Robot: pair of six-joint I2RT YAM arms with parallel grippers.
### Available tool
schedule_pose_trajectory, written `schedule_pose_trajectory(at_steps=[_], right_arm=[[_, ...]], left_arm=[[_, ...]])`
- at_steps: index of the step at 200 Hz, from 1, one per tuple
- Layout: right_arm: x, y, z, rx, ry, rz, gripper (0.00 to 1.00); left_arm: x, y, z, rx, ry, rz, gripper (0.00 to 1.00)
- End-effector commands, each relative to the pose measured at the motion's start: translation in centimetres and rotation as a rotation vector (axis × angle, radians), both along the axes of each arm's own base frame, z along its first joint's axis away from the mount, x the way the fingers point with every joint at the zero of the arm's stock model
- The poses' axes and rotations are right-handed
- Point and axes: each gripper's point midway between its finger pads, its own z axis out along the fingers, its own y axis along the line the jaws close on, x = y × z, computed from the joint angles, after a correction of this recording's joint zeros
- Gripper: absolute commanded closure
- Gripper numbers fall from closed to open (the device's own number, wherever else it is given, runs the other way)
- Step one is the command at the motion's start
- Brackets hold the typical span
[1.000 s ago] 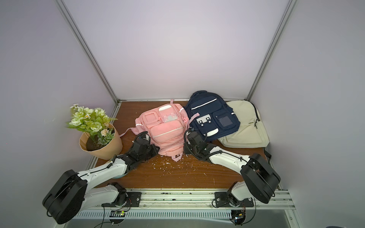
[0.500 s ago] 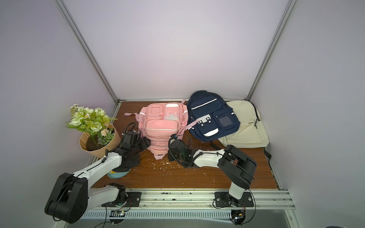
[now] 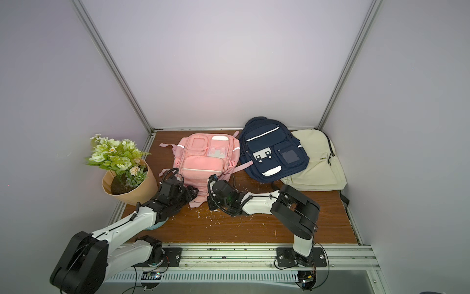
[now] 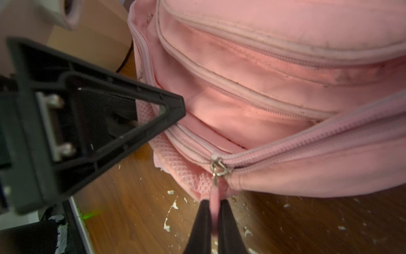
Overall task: Zip up the backpack
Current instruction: Zip the zipper on the backpack.
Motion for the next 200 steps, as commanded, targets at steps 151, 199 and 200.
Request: schedule_pose_trajectory(at_steps=[151,199,200], right_arm=[[14.3,-14.4,-0.1,-0.275,-0.01,-0.374,1.0],[18.5,-16.1,0.8,-0.313,-0.058,-0.466,1.0],[18.6,-16.1,0.8,-0.315,-0.059,-0.468,1.0]], left_arm=[[1.8,2.8,6.6,0.137,-0.17,0.032,1.0],[1.9,2.6,8.6,0.158,-0.212,-0.007,1.0],[1.9,2.6,8.7,0.16,-0.213,-0.011,1.0]])
